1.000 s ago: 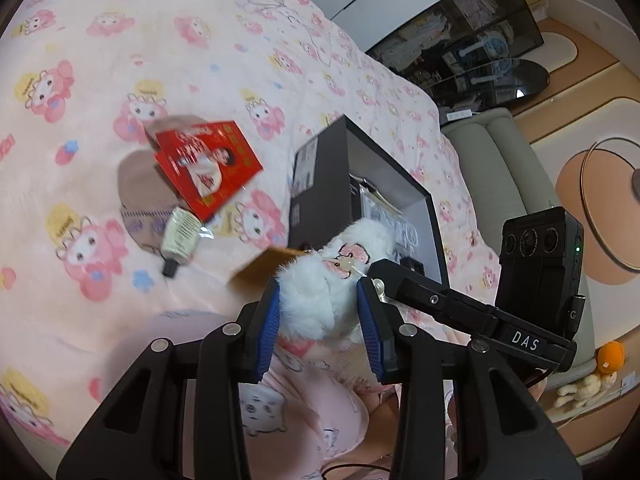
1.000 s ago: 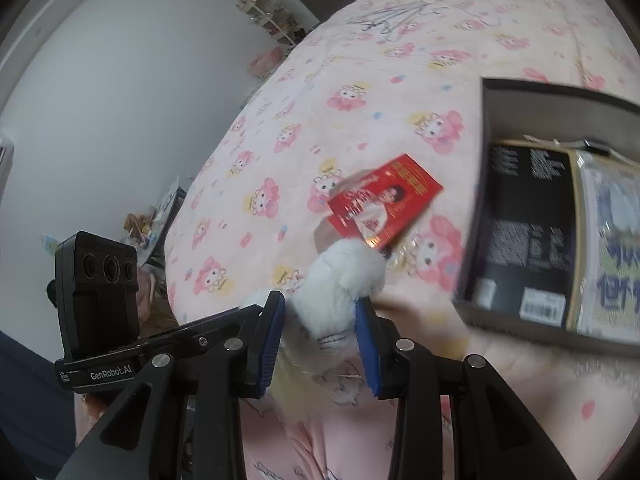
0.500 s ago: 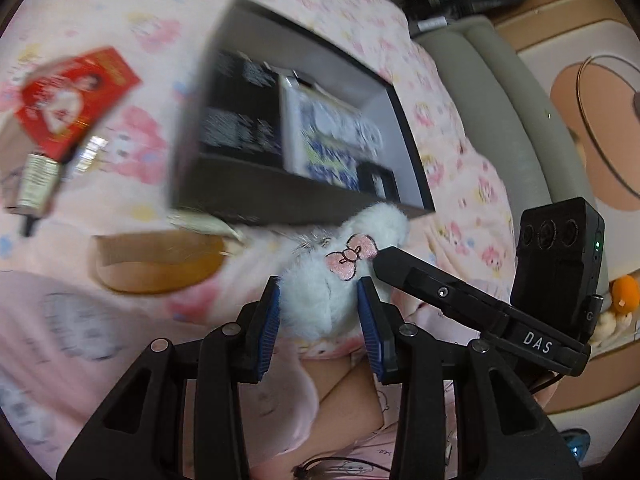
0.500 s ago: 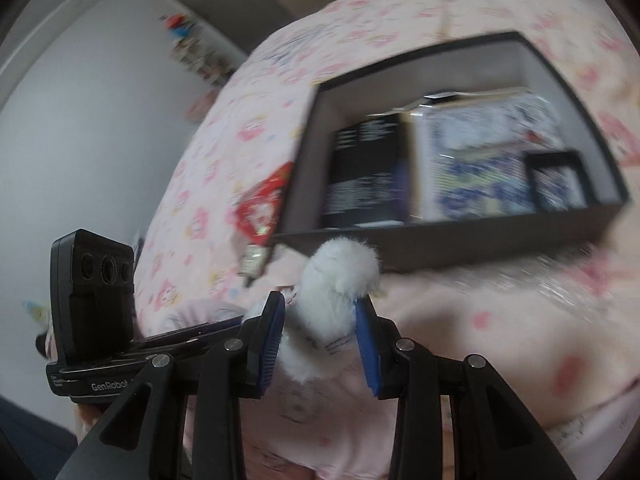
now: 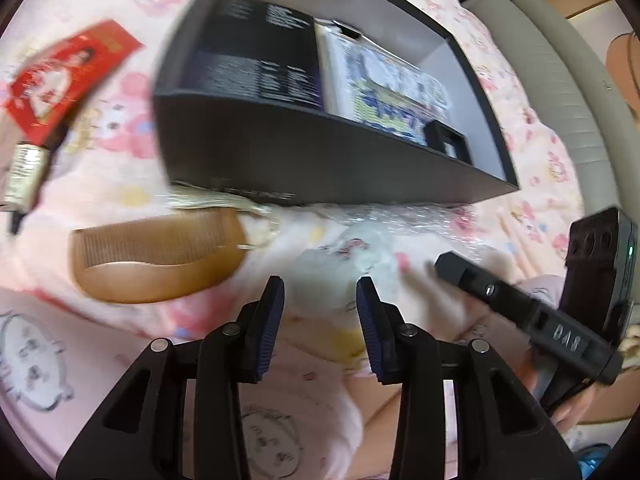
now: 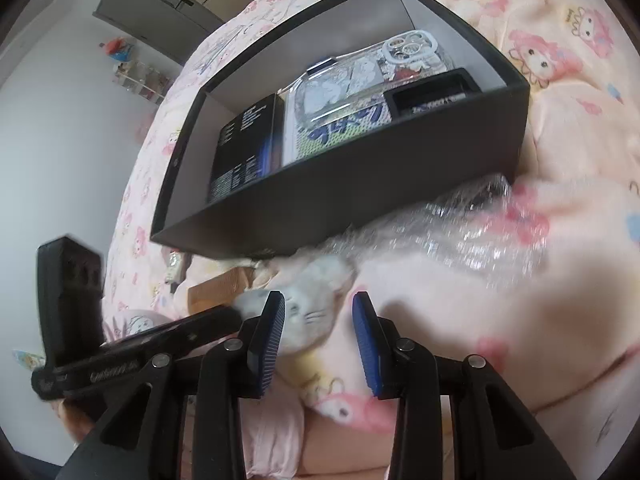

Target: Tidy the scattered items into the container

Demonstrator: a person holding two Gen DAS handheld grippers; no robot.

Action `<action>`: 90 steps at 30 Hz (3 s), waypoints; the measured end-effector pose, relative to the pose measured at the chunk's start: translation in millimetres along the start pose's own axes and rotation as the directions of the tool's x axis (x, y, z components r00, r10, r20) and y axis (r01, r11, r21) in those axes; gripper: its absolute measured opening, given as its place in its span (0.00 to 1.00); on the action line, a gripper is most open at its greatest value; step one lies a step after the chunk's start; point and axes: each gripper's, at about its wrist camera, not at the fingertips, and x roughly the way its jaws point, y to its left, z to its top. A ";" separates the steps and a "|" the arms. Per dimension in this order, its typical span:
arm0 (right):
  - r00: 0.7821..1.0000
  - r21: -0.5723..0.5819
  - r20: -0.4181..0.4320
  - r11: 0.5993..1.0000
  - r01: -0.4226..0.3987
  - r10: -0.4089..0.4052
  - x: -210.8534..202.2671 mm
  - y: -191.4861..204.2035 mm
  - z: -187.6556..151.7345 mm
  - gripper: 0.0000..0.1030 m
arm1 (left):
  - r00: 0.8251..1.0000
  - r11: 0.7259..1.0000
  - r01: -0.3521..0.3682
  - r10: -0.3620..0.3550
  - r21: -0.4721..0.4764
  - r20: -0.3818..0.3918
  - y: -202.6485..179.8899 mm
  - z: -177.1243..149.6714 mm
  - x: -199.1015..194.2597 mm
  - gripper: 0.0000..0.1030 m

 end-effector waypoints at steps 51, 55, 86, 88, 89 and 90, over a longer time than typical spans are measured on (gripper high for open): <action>0.994 0.049 -0.029 0.993 -0.106 0.107 49.4 -11.9 9.3 0.33 | 0.999 1.000 0.020 -0.020 0.009 -0.050 20.8 -3.0 10.1 0.40; 0.993 0.051 -0.066 0.994 -0.096 0.099 60.8 -13.2 6.6 0.35 | 0.999 0.999 -0.005 0.007 0.035 -0.048 16.0 -2.8 19.3 0.25; 0.992 -0.059 0.006 0.990 -0.128 0.129 22.0 11.6 -11.6 0.31 | 0.989 0.989 0.145 -0.147 0.041 0.026 -13.7 -9.0 -4.3 0.34; 0.990 -0.083 0.047 0.988 -0.127 0.132 3.0 19.0 -11.6 0.31 | 0.983 0.983 0.171 -0.175 0.061 0.061 -25.2 -8.6 -19.9 0.33; 0.988 -0.090 0.071 0.987 -0.132 0.138 -6.6 22.8 -11.0 0.31 | 0.979 0.980 0.183 -0.189 0.076 0.076 -27.5 -6.5 -31.4 0.33; 0.985 -0.094 0.094 0.986 -0.136 0.145 -18.4 24.0 -8.9 0.31 | 0.976 0.978 0.190 -0.198 0.090 0.087 -27.2 -2.1 -42.2 0.33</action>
